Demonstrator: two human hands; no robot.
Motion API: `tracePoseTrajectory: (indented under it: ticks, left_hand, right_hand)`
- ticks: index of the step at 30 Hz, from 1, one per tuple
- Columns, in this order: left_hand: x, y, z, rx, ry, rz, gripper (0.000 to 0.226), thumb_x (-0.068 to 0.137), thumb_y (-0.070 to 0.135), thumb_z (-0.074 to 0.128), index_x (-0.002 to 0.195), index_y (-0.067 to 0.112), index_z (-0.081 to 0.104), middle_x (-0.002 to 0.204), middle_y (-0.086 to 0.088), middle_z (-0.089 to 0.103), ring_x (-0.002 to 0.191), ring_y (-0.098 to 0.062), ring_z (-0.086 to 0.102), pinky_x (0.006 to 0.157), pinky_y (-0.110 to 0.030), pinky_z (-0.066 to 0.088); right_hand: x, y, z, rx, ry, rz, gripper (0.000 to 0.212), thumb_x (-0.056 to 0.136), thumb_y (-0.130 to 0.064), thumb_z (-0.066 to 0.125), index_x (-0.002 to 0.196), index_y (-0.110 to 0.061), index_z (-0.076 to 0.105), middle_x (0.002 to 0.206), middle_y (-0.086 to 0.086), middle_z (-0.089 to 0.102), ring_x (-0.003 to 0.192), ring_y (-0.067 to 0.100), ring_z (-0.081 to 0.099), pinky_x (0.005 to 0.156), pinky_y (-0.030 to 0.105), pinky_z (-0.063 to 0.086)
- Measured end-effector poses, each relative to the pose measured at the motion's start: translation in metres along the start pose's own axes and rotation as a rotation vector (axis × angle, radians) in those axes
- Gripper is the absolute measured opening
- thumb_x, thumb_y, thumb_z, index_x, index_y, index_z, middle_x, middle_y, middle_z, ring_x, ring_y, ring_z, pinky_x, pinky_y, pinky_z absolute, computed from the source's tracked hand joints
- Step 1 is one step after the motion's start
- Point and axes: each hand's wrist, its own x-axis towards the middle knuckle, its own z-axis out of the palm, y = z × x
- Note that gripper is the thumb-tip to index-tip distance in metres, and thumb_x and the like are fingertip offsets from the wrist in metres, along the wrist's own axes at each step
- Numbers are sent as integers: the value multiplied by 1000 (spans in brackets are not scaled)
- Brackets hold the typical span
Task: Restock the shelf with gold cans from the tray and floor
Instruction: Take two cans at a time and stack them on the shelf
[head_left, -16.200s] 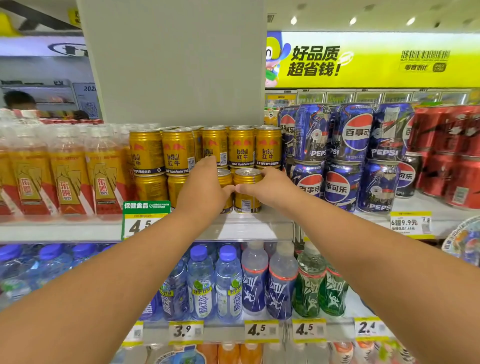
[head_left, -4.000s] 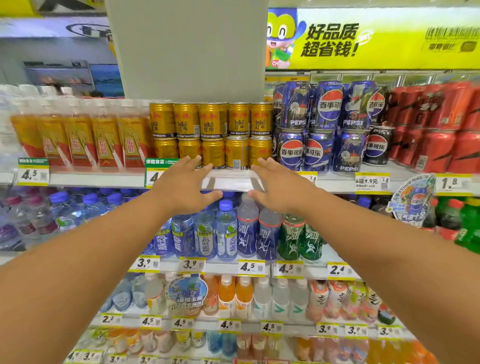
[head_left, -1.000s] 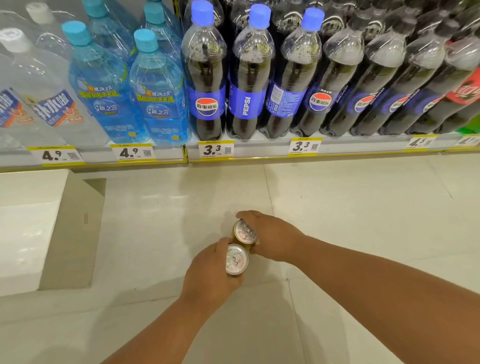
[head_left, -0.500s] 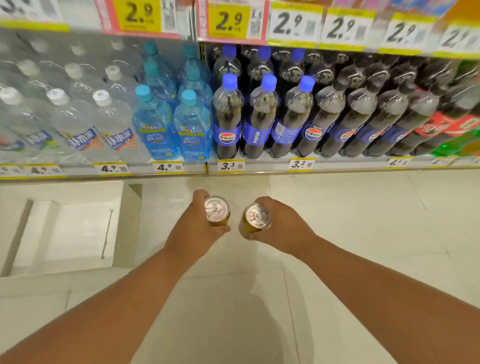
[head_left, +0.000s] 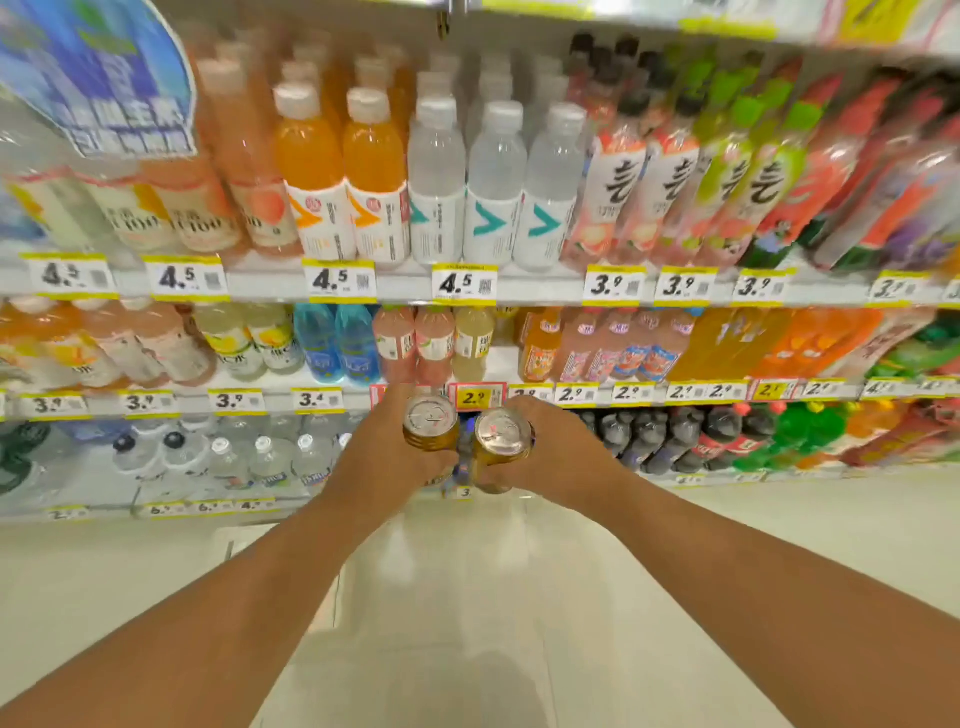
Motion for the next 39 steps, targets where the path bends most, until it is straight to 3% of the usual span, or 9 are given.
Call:
tracePoseTrajectory:
  ticks: [3,8,11,16,19,22,28,34,39]
  left_hand:
    - [-3,77,-60,-14,19,50,62,68,23,90,110,34,47,90,15,65,80,5,63,61,-10,45]
    - [-6,193,-158,29,56,130,62,64,31,91,111,30,50,95,10,66,87,-11,65,74,-29,54]
    - [-9,254,-214,80,86,190,58,68,30,89,109,31,48,94,14,62,80,-3,59,64,-19,47]
    - [-10,331,-297,134,150,247,59,66,34,90,106,29,48,89,9,65,66,2,58,49,-17,44]
    - [-12,370,-341,218,198,284,57,63,40,90,103,30,51,89,15,62,72,5,55,54,-10,37]
    - [-12,406,-382,235,228,316,59,63,41,91,104,25,53,88,14,61,75,-4,58,53,-9,37]
    - [0,476,-444,273,255,364,69,55,52,90,111,30,55,99,12,65,85,-6,64,70,-27,52]
    - [33,533,-477,271,269,379,72,49,59,90,108,35,57,100,15,67,89,-6,66,81,-32,56]
    - [63,553,-490,290,326,385,72,46,61,90,105,36,58,100,14,68,90,-7,66,81,-35,57]
  right_hand:
    - [-7,-79,-56,16,10,-23,53,59,-31,90,104,-31,61,90,-5,67,66,19,67,52,36,58]
    - [-14,-204,-134,-84,115,-130,52,56,-42,91,97,-33,61,89,-14,65,80,2,62,68,25,53]
    - [-21,-272,-173,-90,126,-189,45,60,-37,92,92,-36,60,84,-21,63,74,-12,59,59,10,45]
    - [-27,-372,-225,-120,201,-257,53,60,-42,92,101,-22,65,94,-6,72,86,8,67,79,32,55]
    - [-32,-422,-253,-134,223,-272,50,61,-39,92,100,-21,68,94,-3,74,81,6,67,73,26,54]
    - [-37,-464,-280,-210,258,-271,53,58,-53,88,100,-28,66,93,-12,68,79,-1,61,60,17,46]
    - [-31,-526,-333,-209,258,-270,59,54,-60,87,93,-25,61,90,-8,63,82,13,63,61,25,45]
    - [-1,-576,-386,-283,260,-308,84,54,-65,84,122,-24,58,116,-7,62,105,15,62,83,33,54]
    - [27,-610,-413,-293,306,-352,85,56,-65,84,123,-22,56,116,-4,60,104,17,60,79,32,52]
